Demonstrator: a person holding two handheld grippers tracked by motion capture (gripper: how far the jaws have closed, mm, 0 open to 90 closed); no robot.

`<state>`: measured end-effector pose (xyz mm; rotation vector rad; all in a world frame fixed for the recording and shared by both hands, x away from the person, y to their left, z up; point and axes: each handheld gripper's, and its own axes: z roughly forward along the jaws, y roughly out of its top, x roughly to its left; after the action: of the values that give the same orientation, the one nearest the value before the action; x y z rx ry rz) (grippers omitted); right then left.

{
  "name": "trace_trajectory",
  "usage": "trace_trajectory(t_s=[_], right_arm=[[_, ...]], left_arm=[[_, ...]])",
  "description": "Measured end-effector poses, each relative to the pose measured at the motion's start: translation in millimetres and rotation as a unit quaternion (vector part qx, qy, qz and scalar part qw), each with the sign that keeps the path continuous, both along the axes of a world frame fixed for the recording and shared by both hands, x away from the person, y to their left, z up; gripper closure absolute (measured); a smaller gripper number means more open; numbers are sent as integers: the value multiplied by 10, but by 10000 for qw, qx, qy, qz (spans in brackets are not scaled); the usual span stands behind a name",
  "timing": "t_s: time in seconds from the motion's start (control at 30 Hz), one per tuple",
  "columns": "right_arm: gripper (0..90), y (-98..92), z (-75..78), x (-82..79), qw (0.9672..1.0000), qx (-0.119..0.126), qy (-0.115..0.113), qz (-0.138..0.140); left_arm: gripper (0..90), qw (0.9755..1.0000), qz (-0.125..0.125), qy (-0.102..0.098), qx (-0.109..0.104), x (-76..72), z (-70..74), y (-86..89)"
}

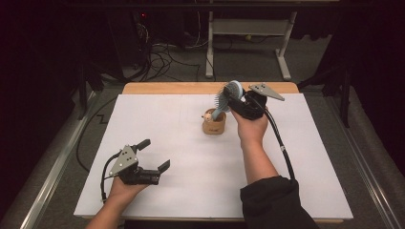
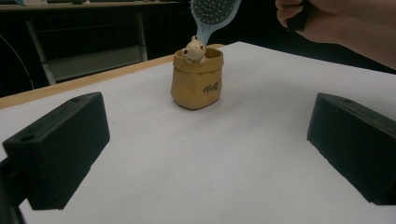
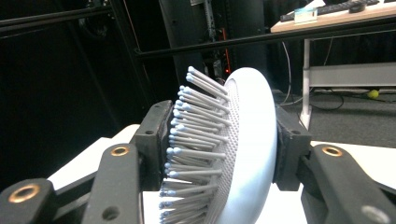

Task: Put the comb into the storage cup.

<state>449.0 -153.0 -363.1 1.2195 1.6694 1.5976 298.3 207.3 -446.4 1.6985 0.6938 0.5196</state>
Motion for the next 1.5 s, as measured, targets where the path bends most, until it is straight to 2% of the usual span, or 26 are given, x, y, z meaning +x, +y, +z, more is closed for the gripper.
trace_trajectory(t_s=[0.6, 1.13, 1.5], right_arm=[[459, -85, 11, -7, 9996, -165, 213, -69], [434, -173, -34, -34, 9993, -167, 283, -158], [352, -236, -95, -22, 9988, -190, 369, -248]], left_arm=[[0, 10000, -6, 26, -2, -1, 3, 4], [0, 10000, -4, 27, 11, -1, 0, 11], [0, 10000, 4, 57, -10, 5, -12, 21]])
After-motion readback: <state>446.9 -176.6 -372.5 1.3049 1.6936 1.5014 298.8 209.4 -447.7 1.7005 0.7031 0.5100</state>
